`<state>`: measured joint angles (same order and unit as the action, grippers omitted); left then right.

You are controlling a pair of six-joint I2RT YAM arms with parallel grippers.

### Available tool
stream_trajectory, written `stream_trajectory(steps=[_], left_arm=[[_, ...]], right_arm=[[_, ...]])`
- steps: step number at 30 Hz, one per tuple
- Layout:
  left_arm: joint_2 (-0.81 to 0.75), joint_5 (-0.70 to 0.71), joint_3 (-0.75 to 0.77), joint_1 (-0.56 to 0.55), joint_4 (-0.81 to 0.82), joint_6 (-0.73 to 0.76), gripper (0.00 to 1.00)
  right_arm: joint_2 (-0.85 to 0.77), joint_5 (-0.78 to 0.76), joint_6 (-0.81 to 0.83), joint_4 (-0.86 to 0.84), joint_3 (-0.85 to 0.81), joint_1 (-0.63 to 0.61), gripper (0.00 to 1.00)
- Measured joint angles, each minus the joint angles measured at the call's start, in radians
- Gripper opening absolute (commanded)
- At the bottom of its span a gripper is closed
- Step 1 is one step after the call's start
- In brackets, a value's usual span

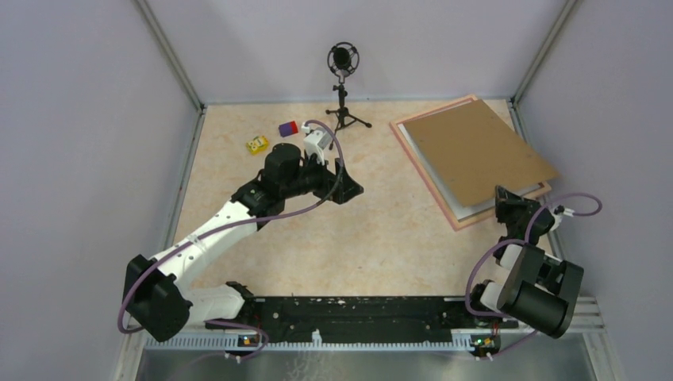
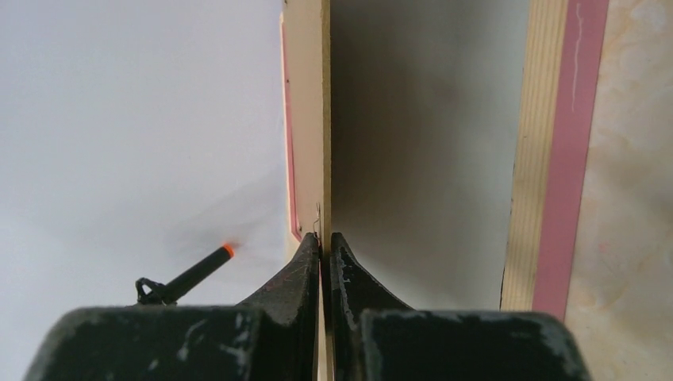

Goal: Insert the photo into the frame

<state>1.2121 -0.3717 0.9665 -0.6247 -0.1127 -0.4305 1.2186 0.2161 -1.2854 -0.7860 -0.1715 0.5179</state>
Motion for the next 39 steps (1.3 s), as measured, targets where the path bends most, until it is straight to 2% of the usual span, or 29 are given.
stream_trajectory(steps=[6,17,30,39], left_arm=[[0.008,0.003,0.0,-0.002,0.0,0.007,0.99],[0.01,0.011,-0.001,-0.008,0.0,0.013,0.99],[0.01,0.04,-0.012,-0.019,-0.003,0.014,0.99],[0.01,0.041,-0.013,-0.02,-0.003,0.014,0.99]], right_arm=[[0.0,0.04,-0.02,-0.026,0.0,0.0,0.0],[-0.106,0.106,-0.026,0.125,-0.028,0.009,0.0],[-0.105,0.299,-0.046,0.18,-0.06,0.136,0.0],[-0.028,0.369,-0.043,0.173,-0.061,0.146,0.0]])
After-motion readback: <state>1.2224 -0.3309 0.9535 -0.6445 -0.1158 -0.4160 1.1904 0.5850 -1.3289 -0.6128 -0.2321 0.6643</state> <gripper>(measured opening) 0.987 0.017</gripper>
